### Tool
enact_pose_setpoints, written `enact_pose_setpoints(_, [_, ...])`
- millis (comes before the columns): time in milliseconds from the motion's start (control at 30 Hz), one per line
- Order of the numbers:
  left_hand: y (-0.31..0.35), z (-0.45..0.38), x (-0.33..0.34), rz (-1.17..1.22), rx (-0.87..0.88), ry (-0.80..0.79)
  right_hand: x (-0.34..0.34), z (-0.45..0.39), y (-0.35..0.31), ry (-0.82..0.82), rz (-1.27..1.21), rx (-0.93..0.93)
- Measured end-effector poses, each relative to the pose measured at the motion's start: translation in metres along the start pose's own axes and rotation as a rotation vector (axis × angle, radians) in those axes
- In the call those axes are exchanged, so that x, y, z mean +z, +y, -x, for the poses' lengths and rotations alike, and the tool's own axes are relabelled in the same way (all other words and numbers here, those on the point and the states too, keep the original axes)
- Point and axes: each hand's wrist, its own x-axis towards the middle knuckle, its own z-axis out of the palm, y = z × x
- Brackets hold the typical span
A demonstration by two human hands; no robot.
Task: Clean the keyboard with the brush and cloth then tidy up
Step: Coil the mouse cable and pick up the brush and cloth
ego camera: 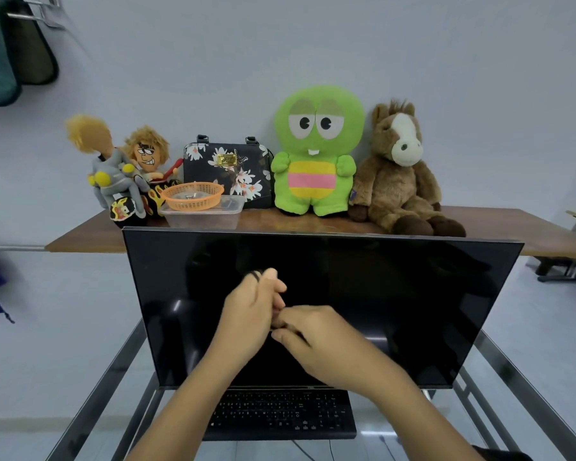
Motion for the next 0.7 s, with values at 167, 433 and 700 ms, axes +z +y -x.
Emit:
enact_pose_setpoints(167, [0.0,0.018,0.0,0.084,-0.171,-0.544,-0.036,0.003,-0.006,0.075,-0.219,0.019])
enact_pose_setpoints(433, [0.001,0.023,0.002,0.584,-0.346,-1.014,-0.019,0.003,0.018,0.094,-0.823,0.131])
enact_pose_setpoints(700, [0.0,0.025,0.004,0.827,-0.545,-0.724,0.004,0.03,0.027,0.055,-1.098,0.249])
